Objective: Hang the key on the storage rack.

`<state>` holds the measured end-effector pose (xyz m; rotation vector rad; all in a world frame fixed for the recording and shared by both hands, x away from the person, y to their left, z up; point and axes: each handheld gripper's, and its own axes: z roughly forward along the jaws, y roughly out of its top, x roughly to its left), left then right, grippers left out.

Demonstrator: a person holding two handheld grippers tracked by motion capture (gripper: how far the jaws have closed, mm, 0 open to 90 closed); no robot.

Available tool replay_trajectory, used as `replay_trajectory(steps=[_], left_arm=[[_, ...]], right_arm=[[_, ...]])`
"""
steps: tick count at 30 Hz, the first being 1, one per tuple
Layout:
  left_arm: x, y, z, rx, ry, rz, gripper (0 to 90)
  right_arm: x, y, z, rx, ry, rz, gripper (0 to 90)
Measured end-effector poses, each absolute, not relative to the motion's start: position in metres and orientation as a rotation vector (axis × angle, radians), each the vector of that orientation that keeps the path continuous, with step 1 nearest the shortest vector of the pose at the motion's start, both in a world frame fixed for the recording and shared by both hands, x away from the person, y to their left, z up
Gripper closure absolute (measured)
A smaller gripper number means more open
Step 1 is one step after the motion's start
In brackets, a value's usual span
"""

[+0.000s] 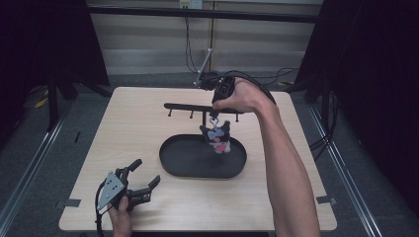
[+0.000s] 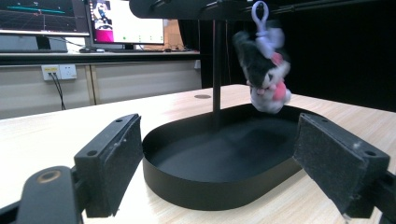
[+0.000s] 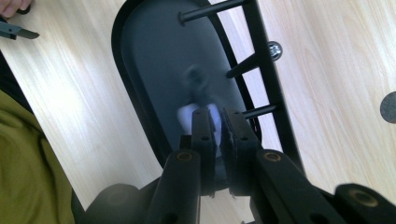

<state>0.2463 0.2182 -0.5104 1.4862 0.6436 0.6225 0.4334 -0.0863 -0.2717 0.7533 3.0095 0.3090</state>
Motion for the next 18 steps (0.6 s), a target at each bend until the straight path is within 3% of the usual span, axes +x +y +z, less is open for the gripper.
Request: replay_trajectory(steps=[18], left_arm=[[0.246, 0.218, -0.51, 1.487, 0.645, 0.622, 15.4]], right_arm=[[0.407, -0.114, -0.278, 0.788, 2.967, 0.588, 70.7]])
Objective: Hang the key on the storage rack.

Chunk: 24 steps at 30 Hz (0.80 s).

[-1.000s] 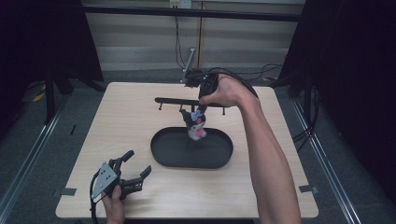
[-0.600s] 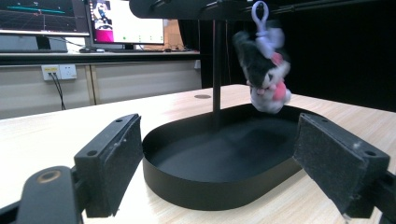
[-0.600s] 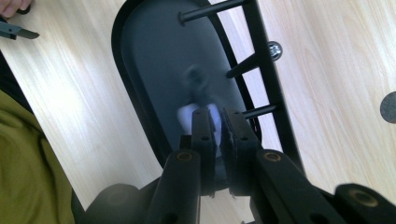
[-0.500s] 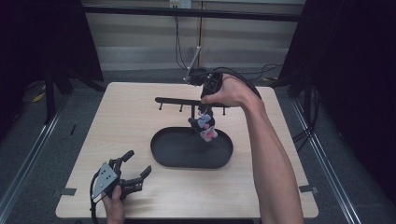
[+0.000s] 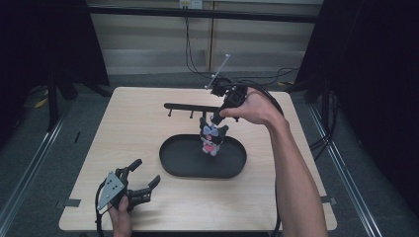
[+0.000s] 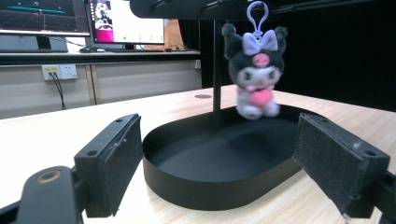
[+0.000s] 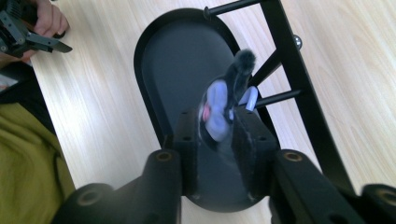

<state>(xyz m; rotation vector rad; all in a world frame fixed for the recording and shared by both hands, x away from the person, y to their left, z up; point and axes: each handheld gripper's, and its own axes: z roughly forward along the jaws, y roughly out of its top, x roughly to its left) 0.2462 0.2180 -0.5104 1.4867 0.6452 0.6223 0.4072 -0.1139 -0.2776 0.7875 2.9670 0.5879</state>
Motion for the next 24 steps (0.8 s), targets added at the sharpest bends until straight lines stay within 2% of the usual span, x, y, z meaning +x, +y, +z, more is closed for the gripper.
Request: replay_trajectory(steps=[10, 24], left_arm=[[0.246, 0.219, -0.51, 1.493, 0.642, 0.624, 15.4], [0.246, 0.219, -0.51, 1.494, 0.642, 0.625, 15.4]], right_arm=[[0.376, -0.125, -0.29, 0.752, 2.885, 0.773, 56.7], [0.345, -0.148, -0.33, 0.812, 2.744, 1.044, 39.6]])
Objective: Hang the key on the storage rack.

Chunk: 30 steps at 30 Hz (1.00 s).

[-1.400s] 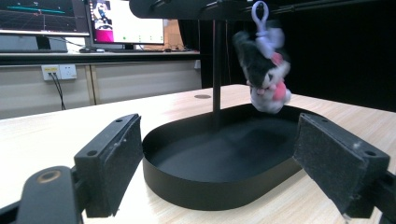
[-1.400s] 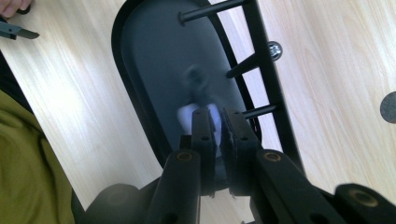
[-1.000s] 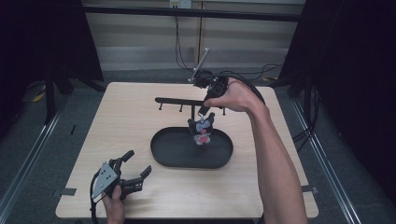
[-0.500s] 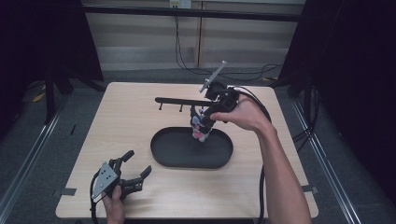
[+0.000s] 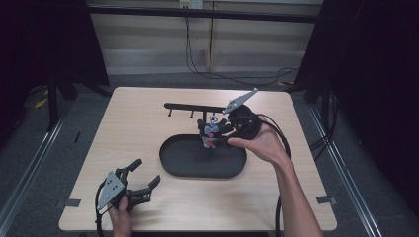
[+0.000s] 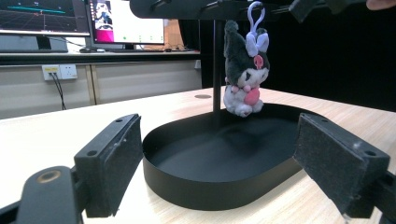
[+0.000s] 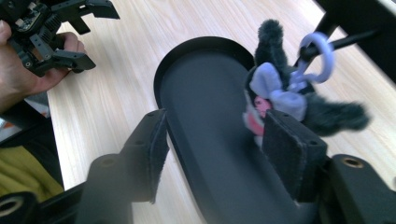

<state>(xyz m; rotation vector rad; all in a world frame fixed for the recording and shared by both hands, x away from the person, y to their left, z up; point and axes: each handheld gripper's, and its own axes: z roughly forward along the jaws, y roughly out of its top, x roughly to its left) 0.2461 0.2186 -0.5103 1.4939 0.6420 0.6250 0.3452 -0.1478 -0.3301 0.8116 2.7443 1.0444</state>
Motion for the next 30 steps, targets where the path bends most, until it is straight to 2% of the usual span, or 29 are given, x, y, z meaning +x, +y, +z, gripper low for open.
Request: replay_trajectory(steps=[8, 12, 14, 15, 22, 30], left_arm=[[0.246, 0.219, -0.51, 1.494, 0.641, 0.627, 15.4], [0.246, 0.219, -0.51, 1.494, 0.642, 0.626, 15.4], [0.246, 0.219, -0.51, 1.494, 0.642, 0.626, 15.4], [0.246, 0.219, -0.51, 1.495, 0.642, 0.626, 15.4], [0.246, 0.219, -0.51, 1.495, 0.642, 0.626, 15.4], [0.246, 0.219, -0.51, 1.494, 0.642, 0.627, 15.4]], right_arm=[[0.317, -0.15, -0.354, 0.815, 2.662, 1.159, 31.9], [0.305, -0.154, -0.373, 0.869, 2.604, 1.198, 21.3], [0.301, -0.158, -0.382, 0.903, 2.58, 1.234, 18.7], [0.299, -0.16, -0.387, 0.915, 2.554, 1.245, 13.6], [0.286, -0.174, -0.417, 1.048, 2.328, 1.262, 14.0], [0.262, -0.177, -0.451, 1.05, 2.129, 1.208, 14.2]])
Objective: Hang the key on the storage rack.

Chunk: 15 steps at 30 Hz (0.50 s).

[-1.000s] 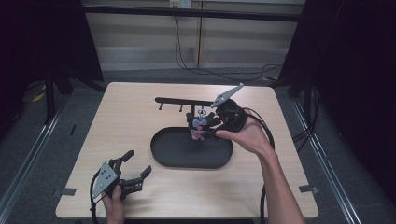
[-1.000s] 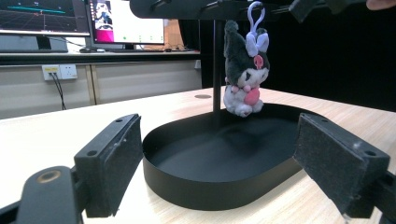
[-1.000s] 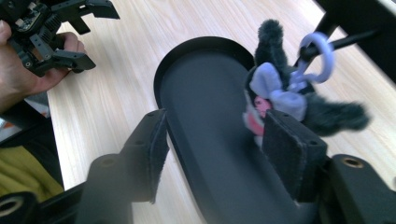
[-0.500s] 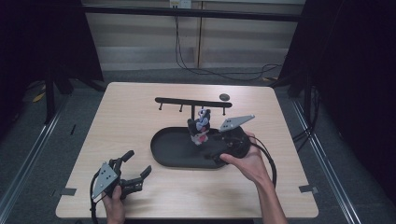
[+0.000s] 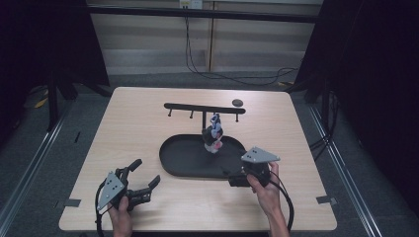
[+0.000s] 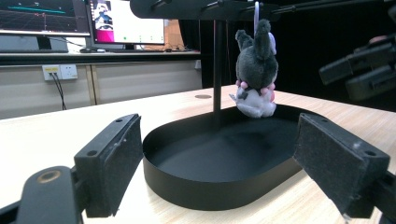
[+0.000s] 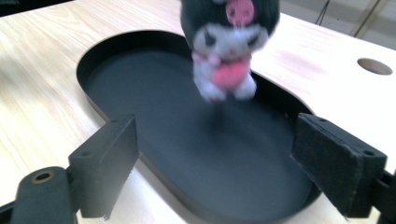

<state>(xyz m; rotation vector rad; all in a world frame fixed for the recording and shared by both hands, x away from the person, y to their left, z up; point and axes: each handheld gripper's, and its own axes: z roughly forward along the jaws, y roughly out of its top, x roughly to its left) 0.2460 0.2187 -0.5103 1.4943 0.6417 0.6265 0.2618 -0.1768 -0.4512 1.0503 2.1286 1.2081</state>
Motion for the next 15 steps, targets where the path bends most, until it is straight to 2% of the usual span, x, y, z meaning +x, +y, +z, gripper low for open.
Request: replay_trajectory(steps=[10, 15], left_arm=[[0.246, 0.219, -0.51, 1.495, 0.643, 0.628, 15.4], [0.246, 0.219, -0.51, 1.495, 0.643, 0.628, 15.4]], right_arm=[[0.238, -0.188, -0.501, 1.093, 1.753, 1.27, 13.9], [0.231, -0.191, -0.506, 1.073, 1.657, 1.335, 13.9]])
